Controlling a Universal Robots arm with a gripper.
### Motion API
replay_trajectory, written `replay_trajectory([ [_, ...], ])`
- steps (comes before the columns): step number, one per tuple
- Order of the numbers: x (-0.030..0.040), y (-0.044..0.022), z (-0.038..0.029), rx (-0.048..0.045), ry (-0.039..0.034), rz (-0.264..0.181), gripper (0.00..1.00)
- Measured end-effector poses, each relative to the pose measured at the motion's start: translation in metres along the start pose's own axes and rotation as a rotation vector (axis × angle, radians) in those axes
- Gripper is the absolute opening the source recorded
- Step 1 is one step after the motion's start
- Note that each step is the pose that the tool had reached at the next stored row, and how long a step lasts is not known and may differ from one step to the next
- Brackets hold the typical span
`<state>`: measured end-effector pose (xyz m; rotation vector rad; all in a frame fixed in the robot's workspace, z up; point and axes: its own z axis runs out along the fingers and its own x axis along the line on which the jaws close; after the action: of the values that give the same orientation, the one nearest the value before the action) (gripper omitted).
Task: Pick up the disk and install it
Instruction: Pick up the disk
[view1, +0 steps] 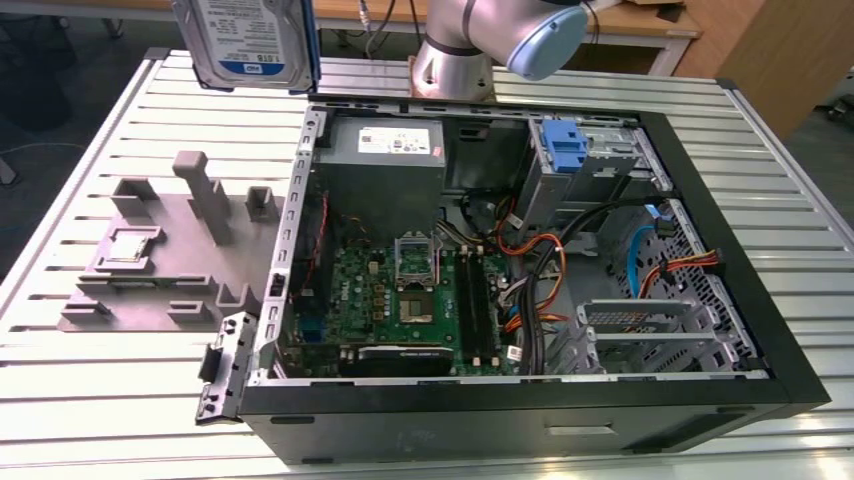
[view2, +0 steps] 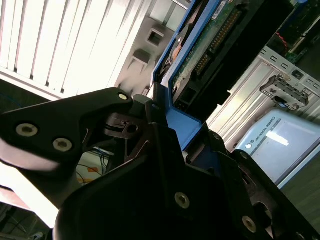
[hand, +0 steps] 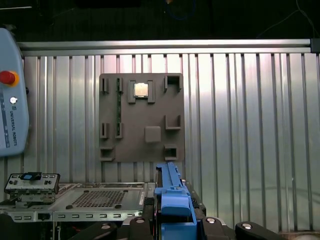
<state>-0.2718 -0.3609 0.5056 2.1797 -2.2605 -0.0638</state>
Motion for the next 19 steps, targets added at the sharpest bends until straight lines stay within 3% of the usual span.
replay_trajectory([
  [7,-0.0004,-0.0098,-0.0003,-0.0001,0.0000,0.000,0.37],
  [19,-0.0004,-0.0113,-0.0004,-0.0001,-0.0001,0.000,0.37],
])
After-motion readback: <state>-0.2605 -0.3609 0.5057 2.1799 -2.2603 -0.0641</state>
